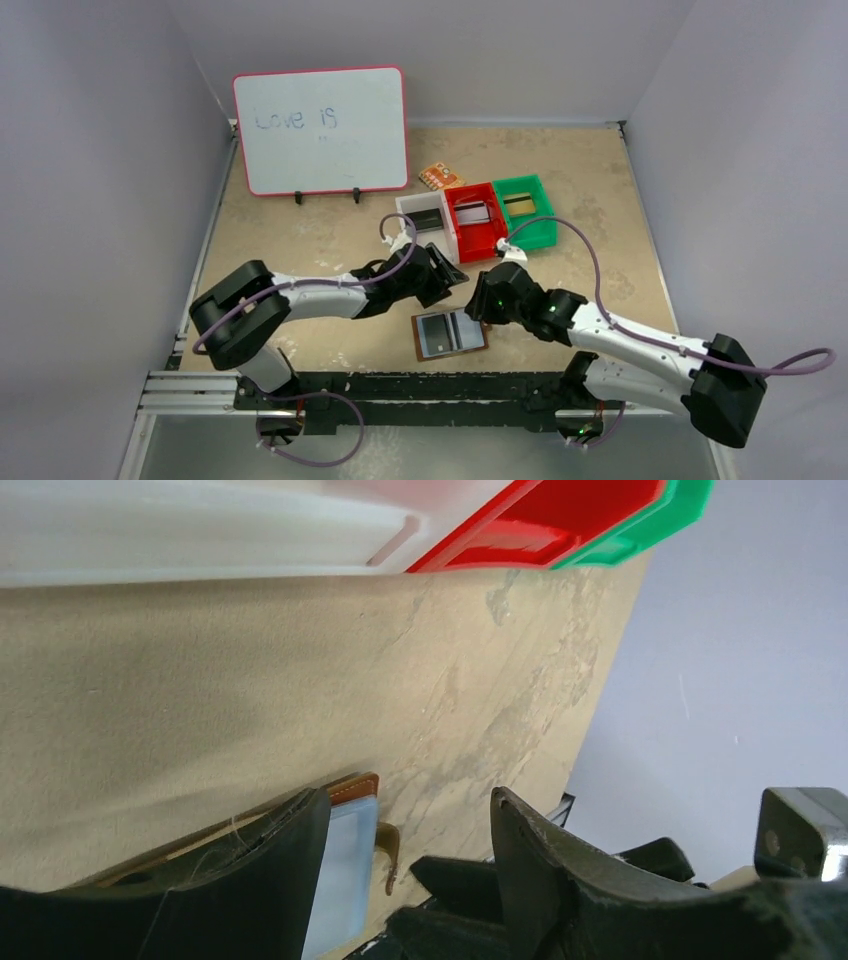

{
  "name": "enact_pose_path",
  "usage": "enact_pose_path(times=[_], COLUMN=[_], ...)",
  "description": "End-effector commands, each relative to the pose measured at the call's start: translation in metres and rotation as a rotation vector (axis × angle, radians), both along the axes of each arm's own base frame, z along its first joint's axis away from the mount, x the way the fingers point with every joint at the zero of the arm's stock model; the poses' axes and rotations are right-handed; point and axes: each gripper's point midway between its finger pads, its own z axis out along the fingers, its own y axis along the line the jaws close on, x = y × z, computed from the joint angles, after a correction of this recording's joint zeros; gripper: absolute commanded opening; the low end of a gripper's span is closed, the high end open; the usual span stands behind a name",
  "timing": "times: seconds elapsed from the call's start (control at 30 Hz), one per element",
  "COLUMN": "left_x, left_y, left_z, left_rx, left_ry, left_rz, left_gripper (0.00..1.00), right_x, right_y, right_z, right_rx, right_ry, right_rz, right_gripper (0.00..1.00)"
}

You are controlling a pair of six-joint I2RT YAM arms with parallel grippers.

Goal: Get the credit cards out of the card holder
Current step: Remove the credit card from the card holder.

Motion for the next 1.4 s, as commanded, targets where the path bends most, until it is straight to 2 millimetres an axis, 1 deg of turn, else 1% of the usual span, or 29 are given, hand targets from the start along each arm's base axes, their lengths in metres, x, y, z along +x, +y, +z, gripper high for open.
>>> enact_pose_path(times=[0.0,0.03,0.1,0.2,0.3,0.37,0.47,0.53,0.63,0.8,0.97,1.07,1.2,1.37], left_x=[0.011,0.009,0.001,-0.014,-0.027,-0.034,-0.042,-0.045,-0.049,-0.057,-0.068,-0.072,-0.073,-0.078], left_y=[0.021,0.025,0.031,0.029,0.024,0.022,0.023,0.02,0.015,0.009,0.007,0.006,0.003,0.003], left_z=[0.03,0.029,0.026,0.027,0.026,0.022,0.016,0.014,0.009,-0.006,-0.023,-0.031,-0.037,-0.048], left_rx=[0.14,0.156,0.163,0.14,0.132,0.144,0.165,0.162,0.177,0.248,0.291,0.296,0.287,0.32], left_ry=[-0.121,-0.124,-0.124,-0.124,-0.12,-0.114,-0.108,-0.104,-0.103,-0.088,-0.069,-0.054,-0.046,-0.032], left_rz=[0.013,0.011,-0.013,-0.073,-0.125,-0.143,-0.141,-0.149,-0.167,-0.206,-0.226,-0.219,-0.207,-0.22], left_gripper=[0.6,0.6,0.6,0.6,0.6,0.6,0.6,0.59,0.6,0.59,0.59,0.58,0.54,0.53], right_x=[0.0,-0.002,-0.004,-0.007,-0.01,-0.011,-0.009,-0.01,-0.012,-0.015,-0.02,-0.022,-0.025,-0.026], right_y=[0.034,0.037,0.036,0.036,0.035,0.033,0.026,0.021,0.019,0.008,0.003,0.0,-0.005,-0.014], right_z=[0.035,0.035,0.029,0.019,0.005,-0.004,-0.015,-0.022,-0.029,-0.041,-0.048,-0.05,-0.056,-0.059], right_rx=[0.222,0.247,0.252,0.231,0.199,0.171,0.115,0.087,0.072,0.027,0.035,0.042,0.033,0.0], right_ry=[-0.062,-0.063,-0.049,-0.019,0.021,0.046,0.072,0.086,0.105,0.125,0.147,0.151,0.168,0.184], right_rz=[0.074,0.086,0.082,0.083,0.081,0.077,0.041,0.022,0.015,-0.016,-0.047,-0.067,-0.095,-0.145], right_gripper=[0.39,0.39,0.39,0.39,0.4,0.4,0.39,0.39,0.39,0.39,0.37,0.31,0.27,0.27])
